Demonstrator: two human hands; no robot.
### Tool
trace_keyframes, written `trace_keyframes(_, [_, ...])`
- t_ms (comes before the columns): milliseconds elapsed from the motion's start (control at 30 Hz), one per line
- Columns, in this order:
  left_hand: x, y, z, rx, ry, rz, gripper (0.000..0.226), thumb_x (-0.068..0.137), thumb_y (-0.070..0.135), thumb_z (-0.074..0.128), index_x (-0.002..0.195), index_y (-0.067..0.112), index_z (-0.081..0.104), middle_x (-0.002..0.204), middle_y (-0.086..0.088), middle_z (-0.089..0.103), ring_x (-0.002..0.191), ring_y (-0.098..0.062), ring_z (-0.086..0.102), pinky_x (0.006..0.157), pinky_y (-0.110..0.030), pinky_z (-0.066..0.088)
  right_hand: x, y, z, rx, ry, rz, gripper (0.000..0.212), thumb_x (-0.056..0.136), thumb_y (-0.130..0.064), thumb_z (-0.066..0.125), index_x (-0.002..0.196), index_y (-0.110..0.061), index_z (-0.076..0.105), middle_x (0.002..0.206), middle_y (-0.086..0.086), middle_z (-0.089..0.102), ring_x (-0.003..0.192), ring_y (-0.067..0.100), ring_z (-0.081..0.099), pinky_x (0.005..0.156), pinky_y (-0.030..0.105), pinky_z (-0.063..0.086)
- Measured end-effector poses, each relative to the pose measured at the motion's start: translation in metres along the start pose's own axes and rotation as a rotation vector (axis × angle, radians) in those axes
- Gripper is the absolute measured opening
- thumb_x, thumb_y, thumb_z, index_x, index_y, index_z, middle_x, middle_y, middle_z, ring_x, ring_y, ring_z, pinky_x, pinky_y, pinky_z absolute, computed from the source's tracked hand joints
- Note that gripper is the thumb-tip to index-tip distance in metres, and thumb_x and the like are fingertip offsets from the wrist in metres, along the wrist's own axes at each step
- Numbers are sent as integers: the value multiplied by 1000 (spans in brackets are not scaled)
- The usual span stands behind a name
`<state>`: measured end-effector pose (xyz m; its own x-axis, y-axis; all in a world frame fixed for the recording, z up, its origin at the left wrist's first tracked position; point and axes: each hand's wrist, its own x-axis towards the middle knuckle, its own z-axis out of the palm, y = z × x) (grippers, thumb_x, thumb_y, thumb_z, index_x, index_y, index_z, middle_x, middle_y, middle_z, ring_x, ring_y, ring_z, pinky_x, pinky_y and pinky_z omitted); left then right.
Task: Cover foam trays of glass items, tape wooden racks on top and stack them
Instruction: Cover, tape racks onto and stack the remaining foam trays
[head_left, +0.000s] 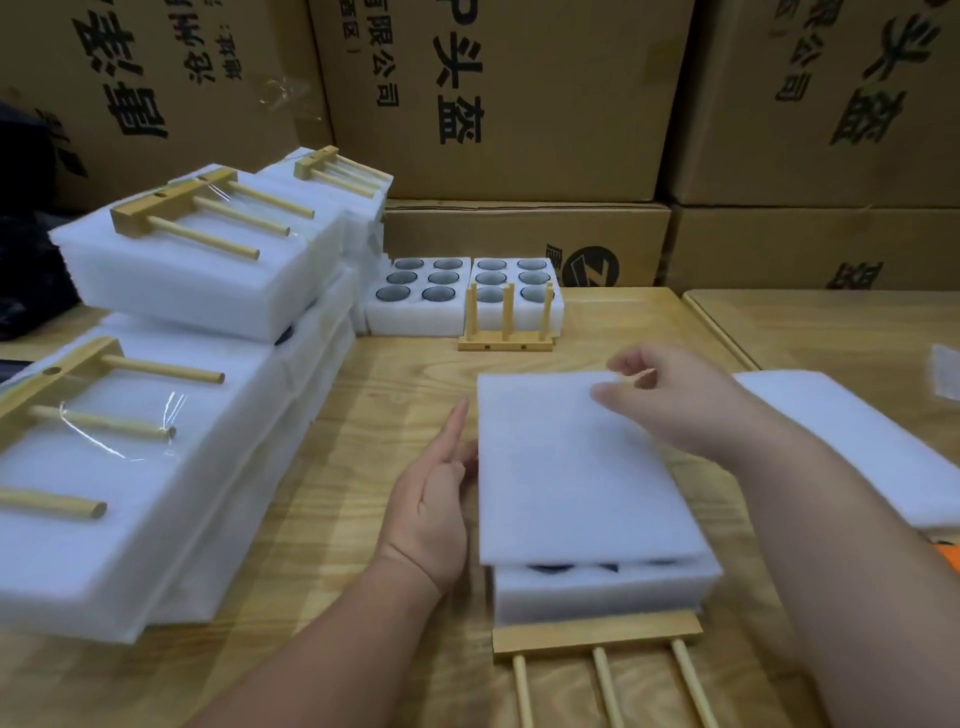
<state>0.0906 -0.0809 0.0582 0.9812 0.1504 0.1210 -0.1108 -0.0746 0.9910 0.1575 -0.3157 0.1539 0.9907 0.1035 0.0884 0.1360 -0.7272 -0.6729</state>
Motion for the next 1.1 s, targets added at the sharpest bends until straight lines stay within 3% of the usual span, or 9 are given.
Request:
trace_keyframes(67, [-2,5,2,45,7,9,59,85,32,38,140,36,57,133,14,67,132,-14,56,115,-47,39,3,9,9,-17,-108,120,65,75,-63,77,128,-31,58,120,-18,60,105,10,63,78,26,49])
trace_keyframes(233, [0,5,3,129,-1,10,56,78,35,46,122,66,58,123,25,69,105,1,66,83,-28,51,8,19,16,205,-261,221,52,71,-58,83,107,-23,74,99,-12,78,84,9,75,80,30,59])
trace_keyframes(367, [-3,6,4,86,-3,13,56,81,34,50,135,42,61,134,31,60,126,6,55,110,-34,45,6,18,14,222,-323,182,39,80,-54,78,107,-26,74,102,-14,77,90,8,75,89,32,57])
trace_keyframes(500, [-2,4,4,77,22,41,64,76,52,50,133,30,66,130,28,63,125,10,54,114,-35,41,1,15,5,232,-424,190,29,85,-50,76,108,-32,72,104,-18,76,96,6,73,92,31,54])
trace_keyframes(667, [-4,5,4,100,26,72,55,77,55,43,125,46,66,127,22,68,124,2,58,112,-36,43,-1,4,-6,74,-181,224,28,80,-48,80,86,-21,72,85,-10,74,76,9,69,59,24,46])
trace_keyframes(800, [-2,4,2,102,35,72,56,81,50,40,136,47,52,126,11,70,122,-13,63,110,-48,43,-3,-3,-32,559,-32,111,18,93,-33,71,87,-16,68,85,5,72,59,16,59,56,26,45])
trace_keyframes(933, [-1,2,3,65,45,66,58,80,52,41,137,46,51,124,11,72,121,-14,63,109,-49,44,-8,-14,-54,845,426,-263,10,95,-20,67,94,-29,63,76,-4,67,46,10,48,46,24,39])
trace_keyframes(1000, [-1,0,2,46,55,55,54,79,54,41,132,53,50,121,13,73,118,-11,65,108,-46,45,-13,-18,-54,759,455,-413,22,91,-12,71,93,-33,64,74,-10,69,52,9,55,47,22,43])
trace_keyframes(1100, [-2,1,2,53,60,72,57,81,55,38,137,51,46,115,23,72,113,-4,66,107,-39,46,-18,-15,-47,446,218,-419,27,86,-8,77,82,-33,67,83,-14,74,71,8,66,66,27,54])
